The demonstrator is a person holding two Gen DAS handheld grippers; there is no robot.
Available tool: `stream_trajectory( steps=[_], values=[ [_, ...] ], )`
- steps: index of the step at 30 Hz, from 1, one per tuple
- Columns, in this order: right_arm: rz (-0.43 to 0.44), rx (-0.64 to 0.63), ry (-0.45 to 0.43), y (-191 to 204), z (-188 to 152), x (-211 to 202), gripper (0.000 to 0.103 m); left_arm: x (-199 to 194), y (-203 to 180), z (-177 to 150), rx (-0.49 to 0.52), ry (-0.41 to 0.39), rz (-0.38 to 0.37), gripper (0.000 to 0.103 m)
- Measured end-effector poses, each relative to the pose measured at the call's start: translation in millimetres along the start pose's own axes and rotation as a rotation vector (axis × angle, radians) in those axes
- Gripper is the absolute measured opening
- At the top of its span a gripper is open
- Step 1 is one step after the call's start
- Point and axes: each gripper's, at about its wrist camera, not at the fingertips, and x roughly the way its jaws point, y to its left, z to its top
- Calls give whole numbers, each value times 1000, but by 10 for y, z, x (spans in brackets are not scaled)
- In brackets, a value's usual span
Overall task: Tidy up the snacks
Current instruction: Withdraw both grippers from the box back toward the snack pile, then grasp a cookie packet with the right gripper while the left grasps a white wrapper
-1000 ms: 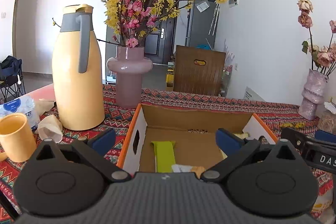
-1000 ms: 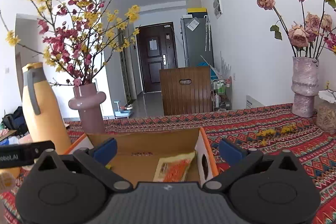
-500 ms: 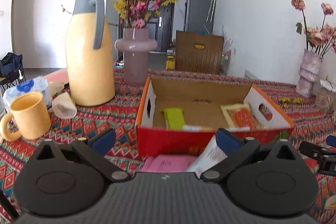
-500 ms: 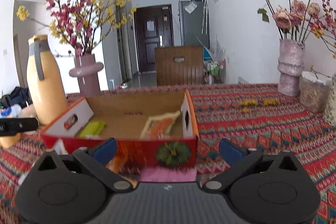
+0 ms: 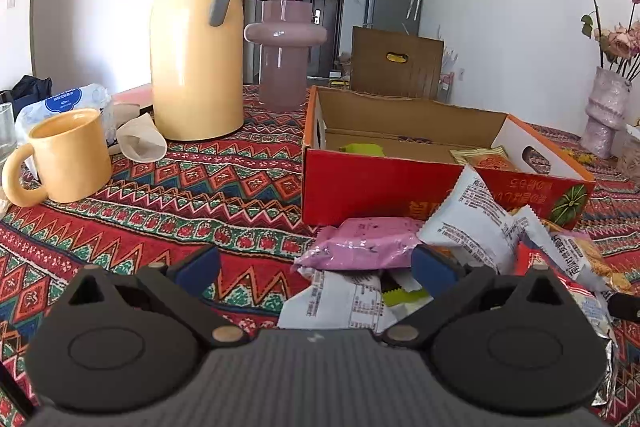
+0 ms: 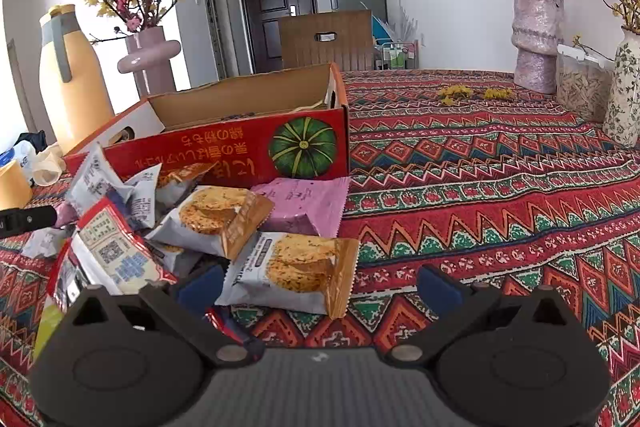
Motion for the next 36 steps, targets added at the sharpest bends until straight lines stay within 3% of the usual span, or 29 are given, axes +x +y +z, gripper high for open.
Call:
stream_trajectory(
  steps=[12,16,18,23,29,36],
  values=[
    [-22,-86,44,158,131,230,102,7,39,-4,-24,1,-12,103],
    [-16,-83,77,157,176,319,80,-3,43,-10,-27,-3,-17,103],
    [-14,-84,85,163,160,337,78,-2,40,-12,-26,-2,-18,103],
    [-6,-89,64,171,115,274,58,-3,39,-12,-26,-3,-19,103],
    [-20,-91,0,124,33,112,50,-2,40,-13,-27,-3,-18,103],
    [-86,-32,-113,-102,51,-74,50,-4,46,-11,-29,0,-12,103]
  ],
)
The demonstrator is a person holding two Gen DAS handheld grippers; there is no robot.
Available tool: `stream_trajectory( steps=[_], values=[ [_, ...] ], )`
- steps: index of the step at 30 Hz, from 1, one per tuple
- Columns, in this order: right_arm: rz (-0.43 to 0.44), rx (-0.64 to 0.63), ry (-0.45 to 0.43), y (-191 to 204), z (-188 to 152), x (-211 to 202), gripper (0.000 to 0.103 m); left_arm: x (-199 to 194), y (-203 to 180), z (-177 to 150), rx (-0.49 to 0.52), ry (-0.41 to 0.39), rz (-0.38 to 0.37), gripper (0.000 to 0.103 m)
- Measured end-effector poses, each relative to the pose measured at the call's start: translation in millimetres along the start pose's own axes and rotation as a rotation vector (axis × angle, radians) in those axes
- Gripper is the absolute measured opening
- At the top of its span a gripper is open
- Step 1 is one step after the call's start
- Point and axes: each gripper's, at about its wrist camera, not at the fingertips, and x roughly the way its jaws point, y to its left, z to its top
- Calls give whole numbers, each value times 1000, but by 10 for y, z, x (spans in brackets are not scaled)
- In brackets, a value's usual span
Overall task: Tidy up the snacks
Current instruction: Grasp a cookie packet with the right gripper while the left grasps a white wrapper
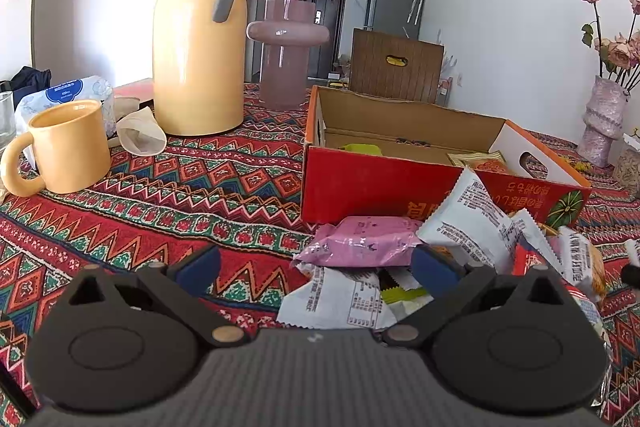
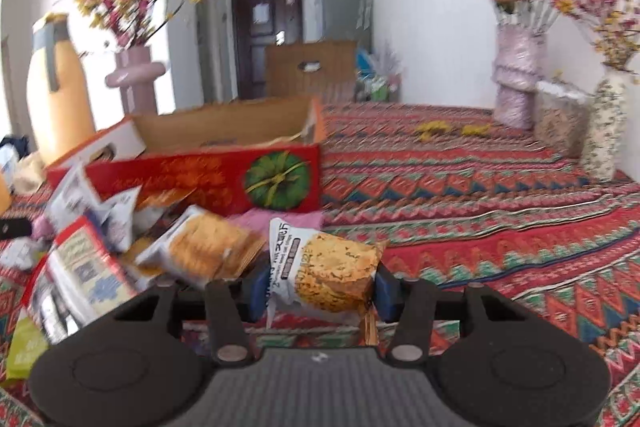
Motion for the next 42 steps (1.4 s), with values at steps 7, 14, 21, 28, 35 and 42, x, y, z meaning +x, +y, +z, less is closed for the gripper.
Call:
stream_trajectory(
  steps=[7,14,21,28,35,42],
  values=[
    [-27,58,-3,-167,-32,104,50,41,-17,27,22,55,14,103],
    [1,68,1,-188,-48,123,50,81,-111,139,149,110,38,103],
    [19,79,-6,-187,-58,112,51,282,-180,210,185,196,52,94],
    [35,87,-10,-206,-64,107,51,414,-199,235,158,261,14,77],
    [45,94,-16,-214,-71,96,51,508,-139,209,105,312,-11,55],
    [49,96,-24,-214,-80,83,51,381,-96,130,91,290,-15,48]
  ],
)
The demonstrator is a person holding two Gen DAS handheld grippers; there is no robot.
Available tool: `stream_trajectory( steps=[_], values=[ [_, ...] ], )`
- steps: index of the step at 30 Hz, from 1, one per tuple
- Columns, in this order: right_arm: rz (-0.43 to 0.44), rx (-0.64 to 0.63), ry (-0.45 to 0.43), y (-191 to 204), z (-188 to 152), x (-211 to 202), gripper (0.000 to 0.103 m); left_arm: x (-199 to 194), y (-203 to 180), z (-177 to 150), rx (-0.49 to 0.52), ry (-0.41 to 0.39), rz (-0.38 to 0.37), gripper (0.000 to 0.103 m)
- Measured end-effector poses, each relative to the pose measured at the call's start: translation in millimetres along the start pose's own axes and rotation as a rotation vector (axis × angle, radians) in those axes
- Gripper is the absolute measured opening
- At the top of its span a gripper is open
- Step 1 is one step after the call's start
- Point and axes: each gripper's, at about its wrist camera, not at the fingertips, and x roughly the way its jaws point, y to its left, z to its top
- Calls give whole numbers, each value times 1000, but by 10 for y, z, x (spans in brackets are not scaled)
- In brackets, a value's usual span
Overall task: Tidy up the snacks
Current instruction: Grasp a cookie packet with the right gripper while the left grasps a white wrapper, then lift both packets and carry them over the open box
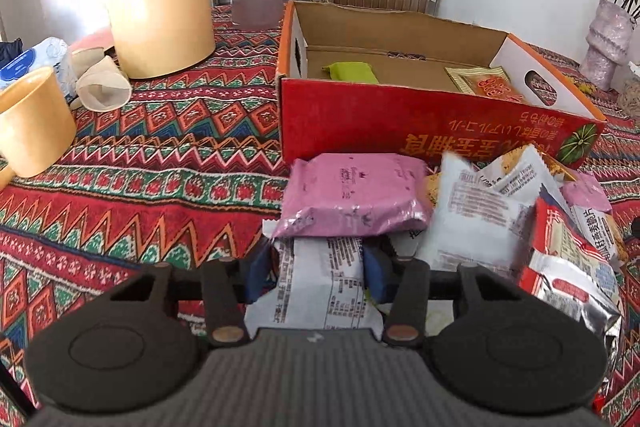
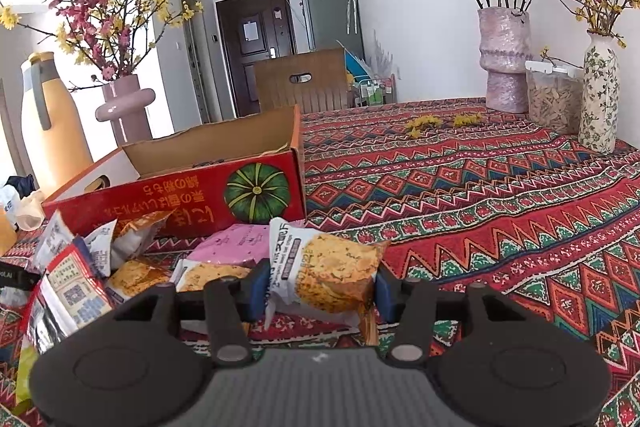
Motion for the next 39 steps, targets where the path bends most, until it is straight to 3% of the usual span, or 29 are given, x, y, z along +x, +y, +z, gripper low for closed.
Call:
stream_trajectory(
  steps=[21,39],
  values=[
    [-4,-31,-66,57,-25,-119,51,-716,-9,-285,1,-215,24,47],
    [64,-93,-145,374,258,-322,51,-926,-271,6,24,-348,-12,48]
  ],
)
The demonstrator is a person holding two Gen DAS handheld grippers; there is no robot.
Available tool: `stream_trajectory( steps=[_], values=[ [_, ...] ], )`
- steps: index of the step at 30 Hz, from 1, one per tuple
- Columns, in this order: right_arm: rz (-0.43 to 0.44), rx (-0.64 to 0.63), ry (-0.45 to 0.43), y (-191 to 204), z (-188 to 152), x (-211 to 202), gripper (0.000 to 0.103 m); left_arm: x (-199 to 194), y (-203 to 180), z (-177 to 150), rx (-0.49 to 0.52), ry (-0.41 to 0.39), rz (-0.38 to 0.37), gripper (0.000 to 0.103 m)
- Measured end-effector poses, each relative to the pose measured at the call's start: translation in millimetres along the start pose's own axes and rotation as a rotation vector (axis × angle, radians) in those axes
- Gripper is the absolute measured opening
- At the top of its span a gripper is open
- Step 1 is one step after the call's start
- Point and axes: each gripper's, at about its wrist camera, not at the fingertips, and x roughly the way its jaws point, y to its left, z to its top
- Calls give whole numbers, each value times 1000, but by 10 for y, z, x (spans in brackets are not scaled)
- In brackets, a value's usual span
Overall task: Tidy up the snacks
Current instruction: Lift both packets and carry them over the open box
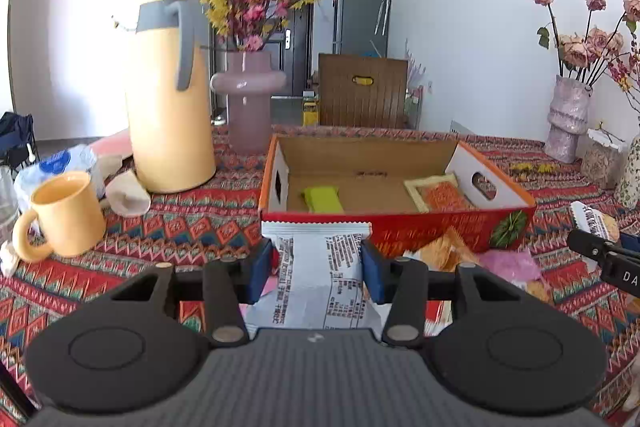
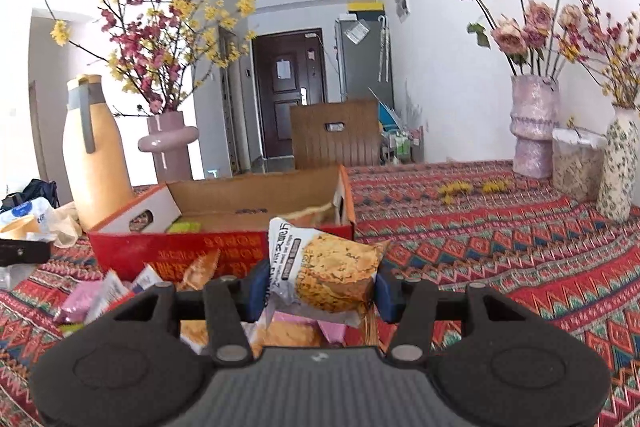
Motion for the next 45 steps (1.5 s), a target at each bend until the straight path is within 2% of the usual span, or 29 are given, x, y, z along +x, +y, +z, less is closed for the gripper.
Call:
stream_trajectory(
  steps=[10,22,31,38,45],
  values=[
    [22,-44,-47,167,321,199,51,150,-193,302,19,-69,9,48],
    [31,-88,-58,302,676,667,51,483,-363,630,31,-115,41,48],
    [35,-100,-40,387,824,1089,52,1060,-337,756,7,-68,93,48],
    [45,-61,35,320,725,1392,52,1447,-172,567,-46,-12,105,48],
    [31,-76,97,343,594,1540,52,1515,-116,508,-57,13,91,48]
  ],
)
